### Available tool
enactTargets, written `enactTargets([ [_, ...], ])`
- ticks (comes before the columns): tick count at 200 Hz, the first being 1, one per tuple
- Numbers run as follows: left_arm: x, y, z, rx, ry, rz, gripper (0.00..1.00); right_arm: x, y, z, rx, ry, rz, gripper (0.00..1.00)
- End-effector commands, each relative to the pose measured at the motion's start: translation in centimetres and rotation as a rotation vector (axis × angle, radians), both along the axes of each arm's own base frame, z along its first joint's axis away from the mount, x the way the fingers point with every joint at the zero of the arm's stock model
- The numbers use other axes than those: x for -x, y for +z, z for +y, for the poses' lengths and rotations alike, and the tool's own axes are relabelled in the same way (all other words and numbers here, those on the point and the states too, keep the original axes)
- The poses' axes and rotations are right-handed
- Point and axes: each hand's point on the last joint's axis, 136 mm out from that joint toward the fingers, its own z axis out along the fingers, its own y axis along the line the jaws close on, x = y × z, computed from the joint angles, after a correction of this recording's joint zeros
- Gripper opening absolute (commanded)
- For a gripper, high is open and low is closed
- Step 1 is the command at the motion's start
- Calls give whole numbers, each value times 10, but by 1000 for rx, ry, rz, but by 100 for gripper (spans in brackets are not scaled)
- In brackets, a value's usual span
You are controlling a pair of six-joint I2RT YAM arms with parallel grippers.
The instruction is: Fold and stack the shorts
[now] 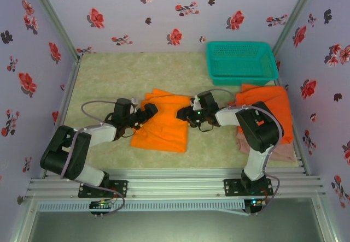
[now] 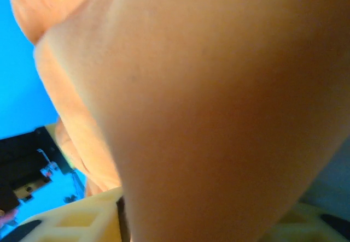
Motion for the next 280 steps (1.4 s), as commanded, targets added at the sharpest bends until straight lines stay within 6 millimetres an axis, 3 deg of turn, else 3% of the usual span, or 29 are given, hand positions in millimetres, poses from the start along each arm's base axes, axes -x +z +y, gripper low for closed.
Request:
enactTargets([
  [1, 19, -43, 26, -112, 56, 124, 99, 6, -17, -6, 79, 7, 32, 32],
  [30, 13, -25, 26, -85, 72, 73, 99, 5, -20, -12, 128, 10, 27, 14],
  [55, 6, 15, 26, -50, 70, -54, 99, 3, -19, -18, 195, 25, 10, 0],
  [86, 5, 62, 36, -31, 83, -201, 100, 6, -10, -29, 326, 98, -23, 0],
  [106, 9, 78, 43, -22, 91, -258, 99, 7, 5, -40, 430, 153, -59, 0],
  [154, 17, 85, 43, 26, 83, -299, 99, 14, 61, -95, 764, 300, -135, 0],
  [194, 19, 85, 41, 66, 83, -313, 99, 12, 113, -159, 1053, 311, -177, 0],
  [280, 24, 94, 40, 101, 80, -332, 99, -5, 177, -246, 1358, 246, -146, 0],
])
